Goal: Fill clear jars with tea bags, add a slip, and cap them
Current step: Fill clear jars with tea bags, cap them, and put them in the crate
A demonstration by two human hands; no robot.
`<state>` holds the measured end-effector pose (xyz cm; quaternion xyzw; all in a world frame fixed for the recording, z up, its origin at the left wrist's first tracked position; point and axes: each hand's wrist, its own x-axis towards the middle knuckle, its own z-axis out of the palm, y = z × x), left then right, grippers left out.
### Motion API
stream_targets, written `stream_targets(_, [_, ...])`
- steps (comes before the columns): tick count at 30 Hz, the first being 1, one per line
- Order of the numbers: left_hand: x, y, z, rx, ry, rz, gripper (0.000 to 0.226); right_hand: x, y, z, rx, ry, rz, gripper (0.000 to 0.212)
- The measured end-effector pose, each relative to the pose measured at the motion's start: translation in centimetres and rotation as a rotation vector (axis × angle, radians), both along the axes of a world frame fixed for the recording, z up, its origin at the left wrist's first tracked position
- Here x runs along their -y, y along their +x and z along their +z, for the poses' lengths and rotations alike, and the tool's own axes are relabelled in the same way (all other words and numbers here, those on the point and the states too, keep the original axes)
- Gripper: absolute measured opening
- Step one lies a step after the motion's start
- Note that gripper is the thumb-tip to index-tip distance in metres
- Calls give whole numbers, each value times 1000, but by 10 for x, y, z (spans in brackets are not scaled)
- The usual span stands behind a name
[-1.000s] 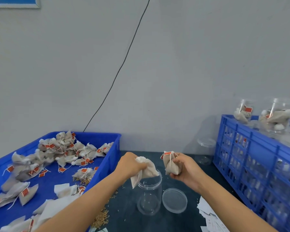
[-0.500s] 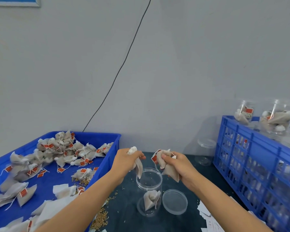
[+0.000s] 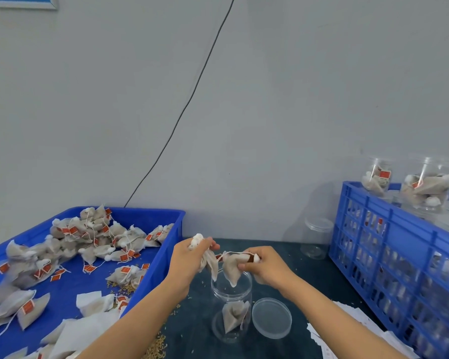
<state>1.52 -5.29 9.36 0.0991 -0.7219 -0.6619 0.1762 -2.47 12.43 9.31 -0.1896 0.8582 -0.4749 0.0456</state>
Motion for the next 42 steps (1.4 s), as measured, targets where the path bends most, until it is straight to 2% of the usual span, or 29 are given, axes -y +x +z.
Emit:
stream_targets(8, [-1, -2, -3, -12, 63, -40, 25, -8, -3, 0, 17, 46, -66, 22])
stream_targets(11, [-2, -4, -5, 0, 99, -53, 26, -4, -2, 8, 71, -65, -144, 24])
stream_targets(15, [-2, -4, -8, 29, 141, -55, 26, 5, 2, 17, 208, -236, -98, 36])
stream_targets(18, [-1, -4, -10, 35, 179, -68, 26, 10, 6, 17, 192, -303, -41, 40])
stream_targets(20, [0, -5, -11, 37, 191, -74, 26, 11, 7, 15, 146, -321, 3, 34])
stream_targets(25, [4, -8, -13, 45, 242, -49, 24, 11, 6, 6, -96, -168, 20, 6])
stream_targets(30, [7, -10, -15, 40, 314, -36, 20, 13, 5, 1, -253, 53, 84, 20])
stream_targets(33, [7, -9, -15, 31, 329, -49, 20, 13, 5, -2, -282, 156, 135, 12])
stream_targets(36, [6, -8, -15, 17, 309, -97, 22, 15, 6, -2, -380, 202, 42, 6])
stream_targets(39, [3, -8, -14, 11, 306, -162, 25, 18, 9, 7, -327, 43, 36, 19])
stream_targets(42, [-1, -7, -13, -13, 311, -266, 29, 25, 13, 13, -241, 54, 164, 42])
